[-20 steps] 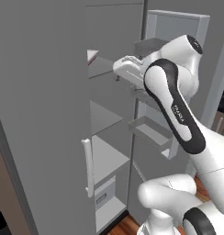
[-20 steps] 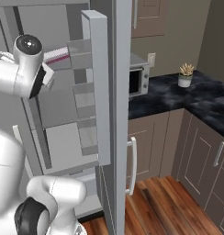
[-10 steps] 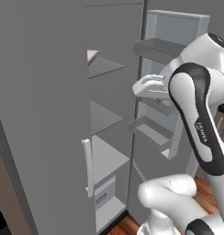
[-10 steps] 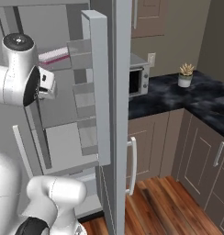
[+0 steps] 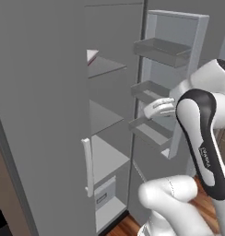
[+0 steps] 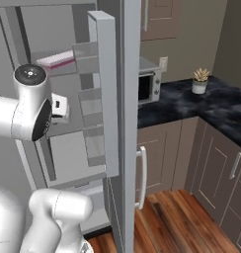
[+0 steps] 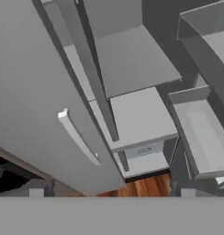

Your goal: The ice cube tray has been filled with water. Take the tray and place it in the freezer to make ice. Close the freezer door after placing the tray.

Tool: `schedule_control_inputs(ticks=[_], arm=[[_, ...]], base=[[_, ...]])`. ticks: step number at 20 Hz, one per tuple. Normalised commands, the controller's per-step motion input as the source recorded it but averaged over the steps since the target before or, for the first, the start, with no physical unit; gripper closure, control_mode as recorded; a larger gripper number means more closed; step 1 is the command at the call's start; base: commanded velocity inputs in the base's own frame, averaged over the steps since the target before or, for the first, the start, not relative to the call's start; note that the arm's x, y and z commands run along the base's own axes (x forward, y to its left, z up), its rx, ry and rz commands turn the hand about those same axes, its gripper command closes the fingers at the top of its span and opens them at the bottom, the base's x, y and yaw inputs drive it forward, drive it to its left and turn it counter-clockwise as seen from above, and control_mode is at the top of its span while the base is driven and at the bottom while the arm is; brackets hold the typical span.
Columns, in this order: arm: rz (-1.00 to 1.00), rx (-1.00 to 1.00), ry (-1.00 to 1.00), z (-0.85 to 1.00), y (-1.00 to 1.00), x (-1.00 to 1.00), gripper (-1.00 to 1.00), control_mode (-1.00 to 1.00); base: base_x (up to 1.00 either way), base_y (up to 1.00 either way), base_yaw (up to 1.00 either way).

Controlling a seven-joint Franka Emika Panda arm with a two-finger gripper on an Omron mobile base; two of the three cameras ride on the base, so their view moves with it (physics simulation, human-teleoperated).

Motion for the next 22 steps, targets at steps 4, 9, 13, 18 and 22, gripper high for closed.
schedule_control_inputs(ticks=[4,9,13,18,22], arm=[[0.00,0.00,0.00,0.00,0.00,0.00,-1.00,1.00],[0.00,0.00,0.00,0.00,0.00,0.00,-1.00,1.00],[0.00,0.00,0.00,0.00,0.00,0.00,-1.00,1.00],[0.00,0.00,0.00,0.00,-0.17,0.15,-1.00,-1.00],[0.00,0.00,-0.03,0.00,-0.69,0.07,-1.00,-1.00]], base=[[-0.76,-0.89,0.29],[-0.35,-0.86,0.47],[0.04,-0.80,0.41],[0.16,-0.10,0.03],[0.00,0.00,0.00]])
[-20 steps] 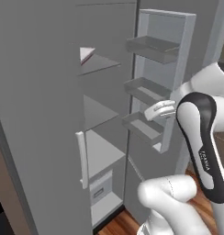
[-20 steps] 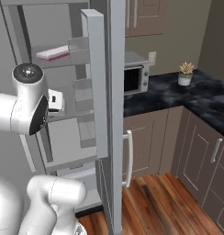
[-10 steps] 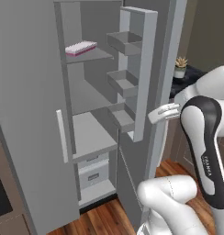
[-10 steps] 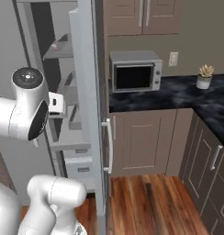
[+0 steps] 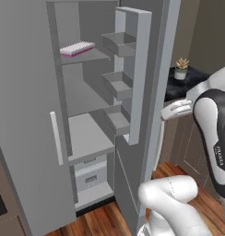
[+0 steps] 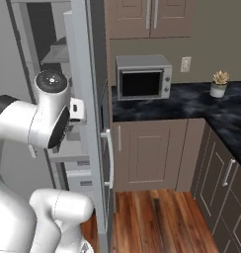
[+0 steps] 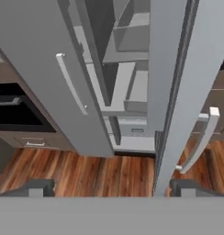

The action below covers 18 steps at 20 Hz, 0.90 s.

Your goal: The ice cube tray has been filled with water. Take the tray and place it in the freezer to make ice. Close the freezer door after placing the tray.

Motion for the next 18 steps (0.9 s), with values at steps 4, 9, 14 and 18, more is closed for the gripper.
schedule_control_inputs(ticks=[4,9,14,18], arm=[[0.00,0.05,-0.11,0.00,-0.93,0.23,-1.00,-1.00],[0.00,0.21,-0.13,0.00,-0.95,0.69,-1.00,-1.00],[0.04,0.34,-0.06,0.00,-0.59,1.00,-1.00,-1.00],[0.01,0.29,0.00,0.00,-0.26,1.00,-1.00,-1.00]], base=[[0.00,0.00,0.00],[0.00,0.00,0.00],[0.00,0.00,0.00],[0.00,0.00,0.00]])
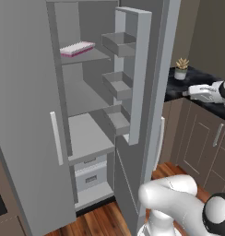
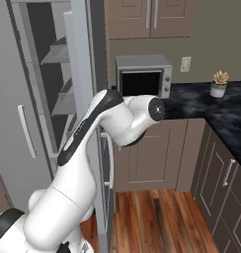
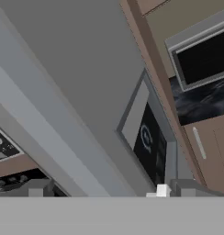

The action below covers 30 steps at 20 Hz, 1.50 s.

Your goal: The ice cube tray has been filled with water. Take the tray and place it in the freezer to make ice. Close the freezer door after placing the tray.

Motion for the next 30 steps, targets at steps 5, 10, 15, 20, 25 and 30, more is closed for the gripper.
schedule_control_inputs(ticks=[5,10,15,20,25,30], arm=[[0.00,0.15,0.00,0.00,0.00,1.00,-1.00,-1.00],[0.00,0.01,0.00,0.00,0.33,1.00,-1.00,-1.00],[0.00,-0.01,0.00,0.00,0.66,0.92,-1.00,-1.00],[0.00,-0.04,0.00,0.00,0.93,0.56,-1.00,-1.00],[0.00,-0.09,0.00,0.00,1.00,0.28,-1.00,-1.00],[0.00,-0.14,0.00,0.00,1.00,0.30,-1.00,-1.00]], base=[[0.00,0.00,0.00],[0.00,0.00,0.00],[0.00,0.00,0.00],[0.00,0.00,0.00],[0.00,0.00,0.00],[0.00,0.00,0.00]])
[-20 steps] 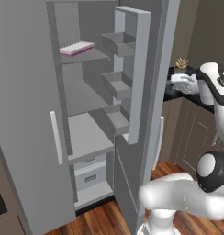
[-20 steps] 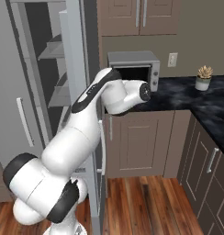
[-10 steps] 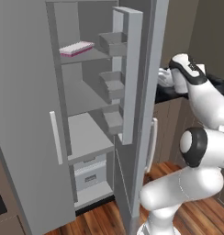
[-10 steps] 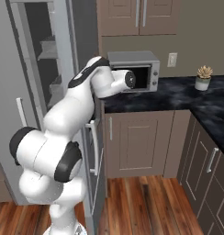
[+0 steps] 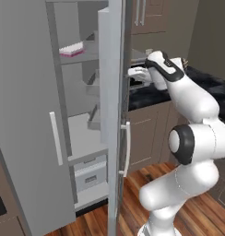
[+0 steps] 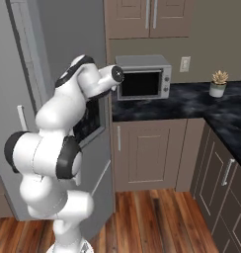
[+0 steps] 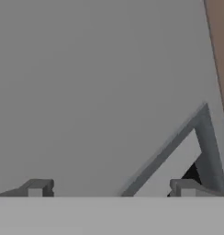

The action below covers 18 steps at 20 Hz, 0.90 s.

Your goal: The ice cube tray has been filled with water. Take the tray and place it in the freezer to make ice. Close the freezer door after placing the tray.

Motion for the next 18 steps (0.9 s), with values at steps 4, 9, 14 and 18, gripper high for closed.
schedule_control_inputs(ticks=[4,9,14,18], arm=[[-0.01,-0.16,0.00,0.01,1.00,0.35,-1.00,-1.00],[-0.08,-0.12,0.00,0.14,1.00,0.23,-1.00,-1.00],[-0.15,-0.07,0.00,0.18,1.00,0.41,-1.00,-1.00],[-0.21,-0.04,0.00,0.12,0.99,0.71,-1.00,-1.00]], base=[[0.00,0.00,0.00],[0.00,0.00,0.00],[0.00,0.00,0.00],[0.00,0.00,0.00]])
